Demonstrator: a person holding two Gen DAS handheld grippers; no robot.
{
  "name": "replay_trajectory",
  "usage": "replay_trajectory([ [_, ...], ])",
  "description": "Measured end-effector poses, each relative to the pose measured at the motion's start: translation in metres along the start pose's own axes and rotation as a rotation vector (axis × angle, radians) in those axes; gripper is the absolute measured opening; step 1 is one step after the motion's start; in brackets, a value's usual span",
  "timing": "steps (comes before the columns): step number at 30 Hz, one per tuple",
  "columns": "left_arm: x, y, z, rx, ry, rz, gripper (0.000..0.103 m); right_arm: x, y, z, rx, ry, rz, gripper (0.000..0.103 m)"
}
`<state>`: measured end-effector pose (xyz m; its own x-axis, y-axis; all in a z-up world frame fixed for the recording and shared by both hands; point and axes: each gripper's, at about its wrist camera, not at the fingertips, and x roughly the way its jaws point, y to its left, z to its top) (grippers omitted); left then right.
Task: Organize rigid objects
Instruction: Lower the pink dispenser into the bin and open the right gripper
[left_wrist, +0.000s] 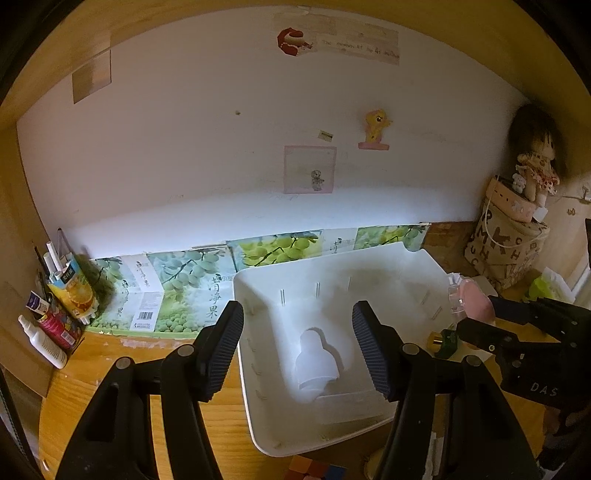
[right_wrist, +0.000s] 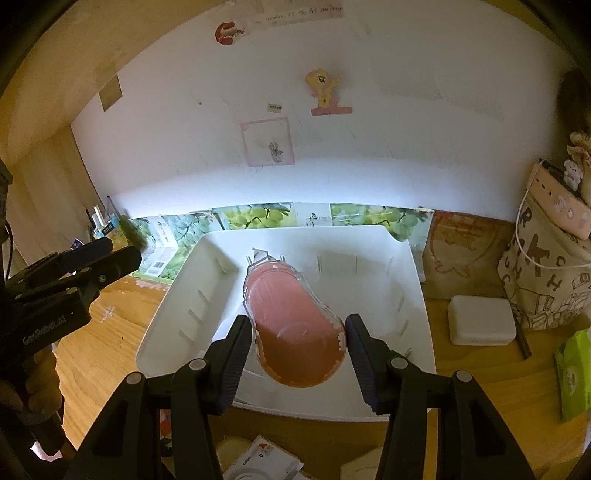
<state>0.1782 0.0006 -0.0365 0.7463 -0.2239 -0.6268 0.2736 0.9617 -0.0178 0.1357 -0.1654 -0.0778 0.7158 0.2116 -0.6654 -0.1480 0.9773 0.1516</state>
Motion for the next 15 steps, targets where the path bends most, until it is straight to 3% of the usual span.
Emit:
replay_trajectory([
  [5, -0.004, 0.002, 0.001, -0.016, -0.003, 0.002, 0.065, -0.005, 0.001, -0.001, -0.011, -0.028, 0.006, 0.064],
  [9, -0.008, 0.003, 0.001, -0.026, -0.006, 0.009, 0.066, -0.011, 0.007, 0.000, -0.053, -0.048, -0.002, 0.065],
  [15, -0.022, 0.010, 0.001, -0.055, -0.014, -0.008, 0.077, -0.024, 0.016, 0.000, -0.064, -0.070, -0.018, 0.070],
])
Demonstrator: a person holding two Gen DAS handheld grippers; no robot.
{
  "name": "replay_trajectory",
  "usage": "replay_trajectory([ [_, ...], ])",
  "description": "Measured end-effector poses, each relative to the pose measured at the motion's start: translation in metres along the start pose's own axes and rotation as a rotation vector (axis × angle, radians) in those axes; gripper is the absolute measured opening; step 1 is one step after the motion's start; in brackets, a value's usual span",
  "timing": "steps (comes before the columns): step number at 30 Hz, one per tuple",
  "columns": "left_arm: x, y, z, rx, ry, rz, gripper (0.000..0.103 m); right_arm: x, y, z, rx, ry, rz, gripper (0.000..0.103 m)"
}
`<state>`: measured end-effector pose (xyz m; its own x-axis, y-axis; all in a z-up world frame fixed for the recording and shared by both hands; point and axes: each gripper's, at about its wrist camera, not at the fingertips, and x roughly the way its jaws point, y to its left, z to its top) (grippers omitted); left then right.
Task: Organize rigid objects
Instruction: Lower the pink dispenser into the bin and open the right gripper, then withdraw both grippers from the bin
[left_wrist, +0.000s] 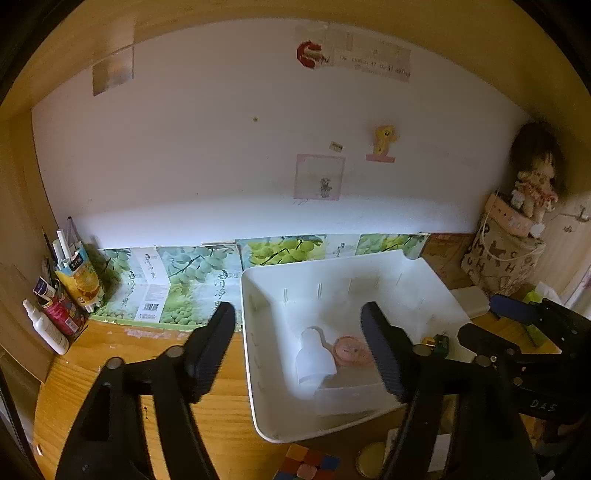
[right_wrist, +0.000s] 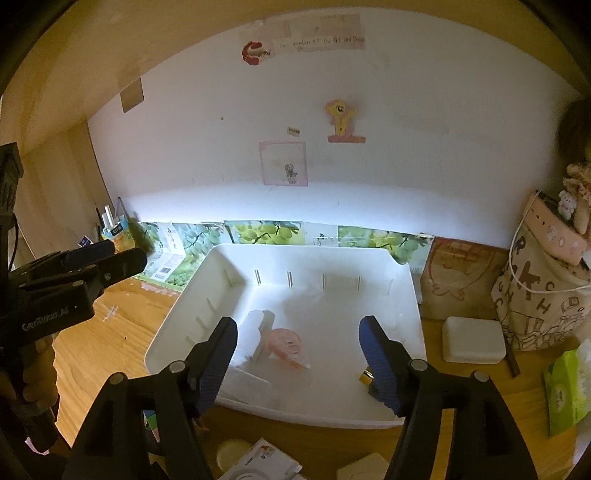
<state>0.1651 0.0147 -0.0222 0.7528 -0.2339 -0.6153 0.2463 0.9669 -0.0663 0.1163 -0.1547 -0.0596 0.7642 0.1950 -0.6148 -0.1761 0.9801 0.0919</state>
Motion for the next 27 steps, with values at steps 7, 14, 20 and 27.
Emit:
replay_trajectory([
  [7, -0.020, 0.003, -0.002, -0.010, -0.006, -0.036, 0.082, -0.021, 0.008, -0.002, 0.004, -0.048, -0.052, 0.078],
  [14, -0.038, 0.002, -0.011, 0.009, -0.014, -0.107, 0.082, -0.043, 0.014, -0.009, 0.025, -0.094, -0.130, 0.080],
  [20, -0.050, 0.002, -0.020, 0.045, -0.009, -0.165, 0.082, -0.060, 0.019, -0.018, 0.062, -0.143, -0.189, 0.080],
  [27, -0.056, -0.001, -0.027, 0.102, 0.002, -0.212, 0.082, -0.077, 0.028, -0.038, 0.102, -0.210, -0.257, 0.080],
])
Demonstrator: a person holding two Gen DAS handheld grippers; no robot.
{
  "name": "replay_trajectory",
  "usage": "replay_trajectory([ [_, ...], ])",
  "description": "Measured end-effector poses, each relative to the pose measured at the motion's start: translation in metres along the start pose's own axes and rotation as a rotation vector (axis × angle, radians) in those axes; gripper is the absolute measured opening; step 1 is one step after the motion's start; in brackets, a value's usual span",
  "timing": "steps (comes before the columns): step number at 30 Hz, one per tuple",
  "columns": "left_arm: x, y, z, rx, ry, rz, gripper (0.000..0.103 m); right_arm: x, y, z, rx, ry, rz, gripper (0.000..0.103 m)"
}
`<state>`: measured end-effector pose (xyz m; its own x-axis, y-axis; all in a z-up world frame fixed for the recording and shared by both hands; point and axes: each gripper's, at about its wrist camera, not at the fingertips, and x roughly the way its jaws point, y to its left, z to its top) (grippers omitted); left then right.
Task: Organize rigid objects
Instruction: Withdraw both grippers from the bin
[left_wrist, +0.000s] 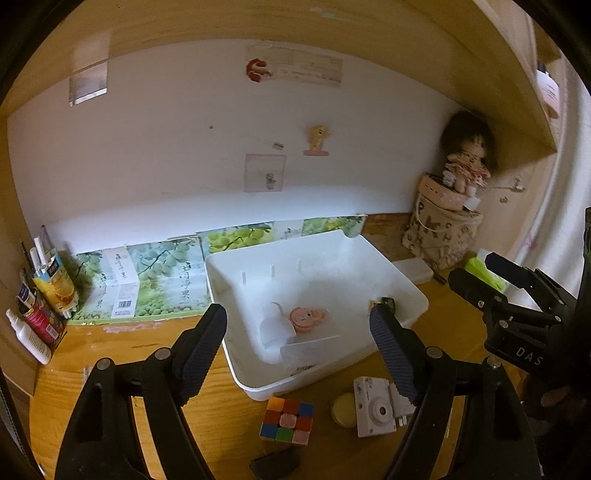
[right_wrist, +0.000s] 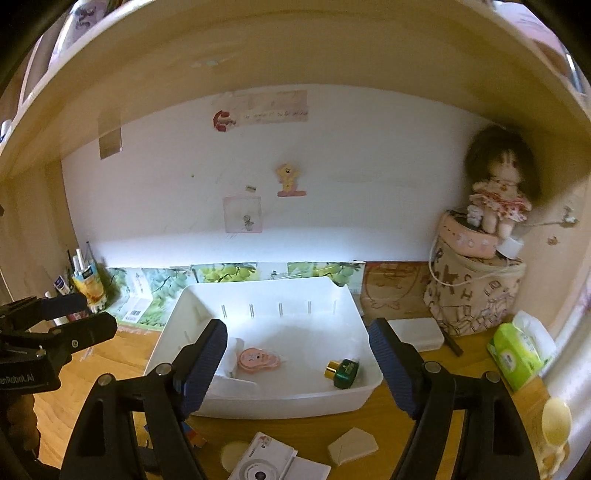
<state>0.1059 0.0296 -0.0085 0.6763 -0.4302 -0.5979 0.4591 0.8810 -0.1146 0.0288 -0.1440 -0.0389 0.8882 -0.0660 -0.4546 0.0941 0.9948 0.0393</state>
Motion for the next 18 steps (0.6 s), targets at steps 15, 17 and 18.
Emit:
replay_trajectory([
  [15, 0.014, 0.006, -0.028, -0.012, 0.191, -0.013, 0.082, -0.036, -0.013, -0.052, 0.077, -0.039, -0.097, 0.081],
  [17, 0.015, 0.007, -0.033, -0.019, 0.223, -0.008, 0.082, -0.038, -0.017, -0.060, 0.093, -0.029, -0.107, 0.081],
  [18, 0.017, 0.008, -0.035, -0.019, 0.243, -0.007, 0.082, -0.040, -0.018, -0.065, 0.101, -0.026, -0.114, 0.081],
])
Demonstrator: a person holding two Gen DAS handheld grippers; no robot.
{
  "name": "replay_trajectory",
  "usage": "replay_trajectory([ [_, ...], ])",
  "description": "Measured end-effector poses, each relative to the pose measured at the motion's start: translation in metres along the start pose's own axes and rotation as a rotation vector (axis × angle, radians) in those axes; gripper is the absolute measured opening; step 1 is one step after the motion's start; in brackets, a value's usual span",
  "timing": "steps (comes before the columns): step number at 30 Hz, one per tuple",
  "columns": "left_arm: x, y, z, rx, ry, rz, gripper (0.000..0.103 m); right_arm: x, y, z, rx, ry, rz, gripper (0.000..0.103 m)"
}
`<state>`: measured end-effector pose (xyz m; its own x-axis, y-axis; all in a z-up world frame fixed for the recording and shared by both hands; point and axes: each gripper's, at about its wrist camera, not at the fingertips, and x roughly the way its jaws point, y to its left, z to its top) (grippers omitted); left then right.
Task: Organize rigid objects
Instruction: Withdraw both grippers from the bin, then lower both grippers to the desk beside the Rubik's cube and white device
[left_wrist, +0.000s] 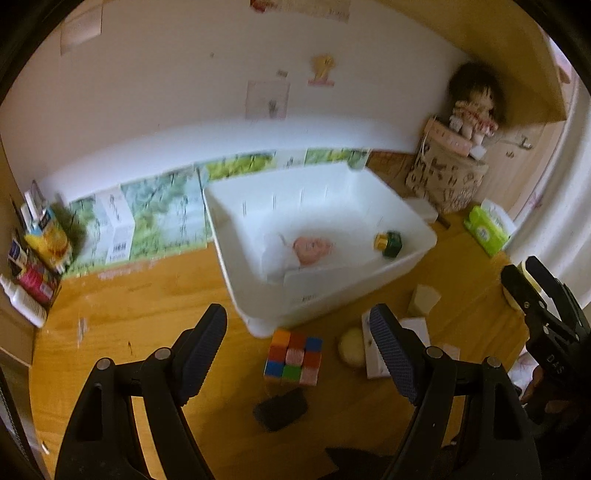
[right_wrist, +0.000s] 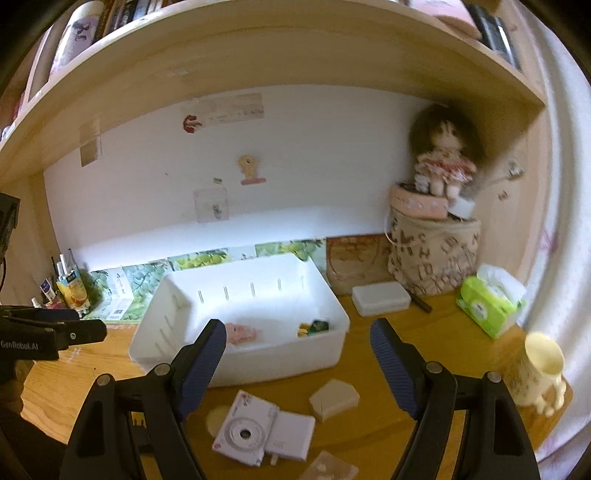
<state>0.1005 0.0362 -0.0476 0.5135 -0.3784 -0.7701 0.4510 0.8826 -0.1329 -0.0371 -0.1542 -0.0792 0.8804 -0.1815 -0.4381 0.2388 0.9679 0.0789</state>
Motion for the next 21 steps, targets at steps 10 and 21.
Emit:
replay_trajectory([
  [10, 0.030, 0.003, -0.019, -0.005, 0.210, -0.004, 0.082, -0.001, -0.004, -0.040, 0.082, 0.100, 0.071, 0.081],
  [21, 0.061, -0.006, -0.055, 0.093, 0.441, 0.054, 0.082, 0.033, 0.000, -0.067, 0.211, 0.328, 0.229, 0.081],
])
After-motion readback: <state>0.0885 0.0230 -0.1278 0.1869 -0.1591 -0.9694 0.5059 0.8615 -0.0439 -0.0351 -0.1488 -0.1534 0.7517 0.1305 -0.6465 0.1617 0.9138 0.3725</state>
